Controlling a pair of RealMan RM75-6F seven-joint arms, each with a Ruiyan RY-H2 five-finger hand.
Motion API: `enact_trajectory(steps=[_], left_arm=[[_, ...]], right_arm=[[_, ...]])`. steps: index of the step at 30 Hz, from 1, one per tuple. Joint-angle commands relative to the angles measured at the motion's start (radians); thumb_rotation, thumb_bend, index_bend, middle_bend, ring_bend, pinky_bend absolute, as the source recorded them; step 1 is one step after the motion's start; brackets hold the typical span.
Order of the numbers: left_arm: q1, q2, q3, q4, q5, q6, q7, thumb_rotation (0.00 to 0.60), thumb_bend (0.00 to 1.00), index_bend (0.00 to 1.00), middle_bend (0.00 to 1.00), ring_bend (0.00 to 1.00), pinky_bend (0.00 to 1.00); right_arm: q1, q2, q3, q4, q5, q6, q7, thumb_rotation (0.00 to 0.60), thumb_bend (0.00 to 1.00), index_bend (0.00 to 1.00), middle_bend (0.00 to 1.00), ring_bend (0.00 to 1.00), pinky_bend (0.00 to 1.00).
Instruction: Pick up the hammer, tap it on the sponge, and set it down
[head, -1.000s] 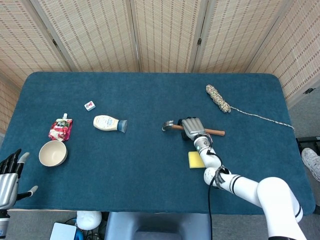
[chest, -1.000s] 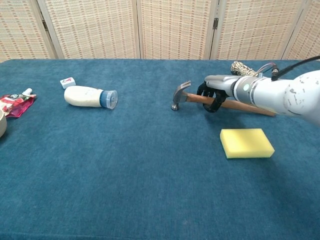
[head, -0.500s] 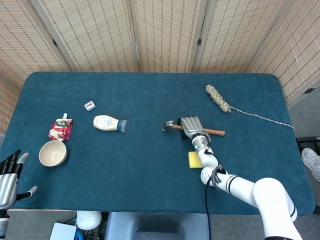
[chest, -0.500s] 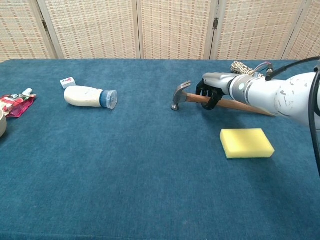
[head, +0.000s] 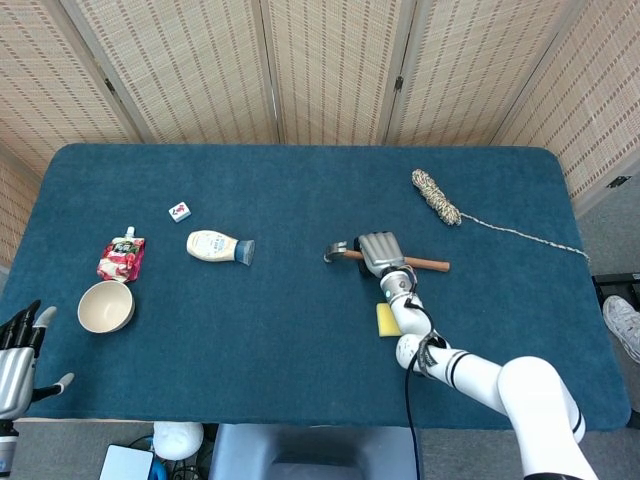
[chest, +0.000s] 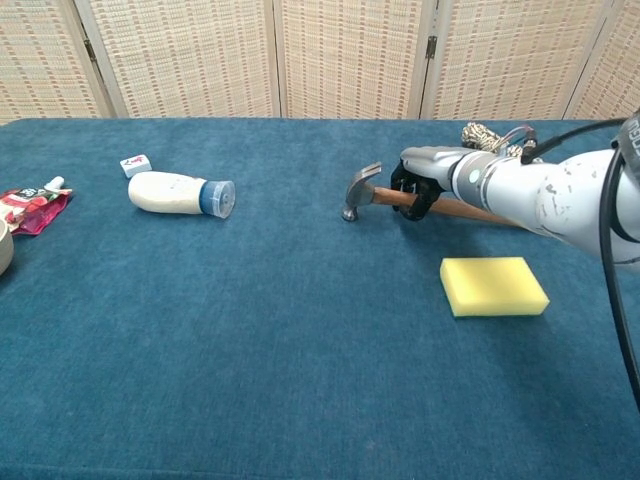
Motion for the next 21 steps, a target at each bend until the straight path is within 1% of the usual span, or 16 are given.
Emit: enact_trajectory(steps=[1,4,7,10,13,16,21], left_arm=[[0.001,0.0,-0.001,0.001,-0.002,0.001,-0.001,0.6,0.15,0.08,0.0,0.0,0.14],[0.003,0.001,0.0,0.002,-0.002,0.001,-0.001,0.6,0.15,0.08,0.0,0.0,0.14],[0.005,0.003,0.001,0.0,-0.003,0.001,-0.002,0.6,0.15,0.08,0.0,0.0,0.14],[0.007,0.005,0.001,0.0,-0.003,0.003,-0.004,0.6,0.15,0.08,0.0,0.0,0.14],[0.01,0.006,0.001,0.001,-0.005,0.005,-0.005,0.6,0.15,0.08,0.0,0.0,0.14],[0.011,0.005,0.001,0.0,-0.006,0.006,-0.003,0.6,0.15,0.08,0.0,0.0,0.14],[0.014,0.004,0.003,-0.001,-0.006,0.008,-0.001,0.6,0.15,0.08,0.0,0.0,0.14]], right_arm=[[0.001,-0.009,0.001,0.007,-0.006,0.013,-0.008,0.6,0.48,0.54,0.5,0.38,0.35],[-0.001,-0.017,0.003,0.014,-0.009,0.023,-0.016,0.6,0.51,0.59,0.54,0.42,0.37],[-0.003,-0.023,0.002,0.019,-0.008,0.025,-0.03,0.6,0.52,0.61,0.56,0.44,0.38],[-0.008,-0.024,0.001,0.021,-0.013,0.032,-0.037,0.6,0.52,0.64,0.58,0.46,0.42],[-0.018,-0.019,0.002,0.015,-0.024,0.038,-0.033,0.6,0.55,0.67,0.6,0.49,0.46],[-0.034,-0.004,0.001,-0.004,-0.051,0.048,-0.016,0.6,0.61,0.7,0.63,0.52,0.51],[-0.068,0.04,0.0,-0.054,-0.106,0.067,0.03,0.6,0.76,0.75,0.67,0.58,0.62]])
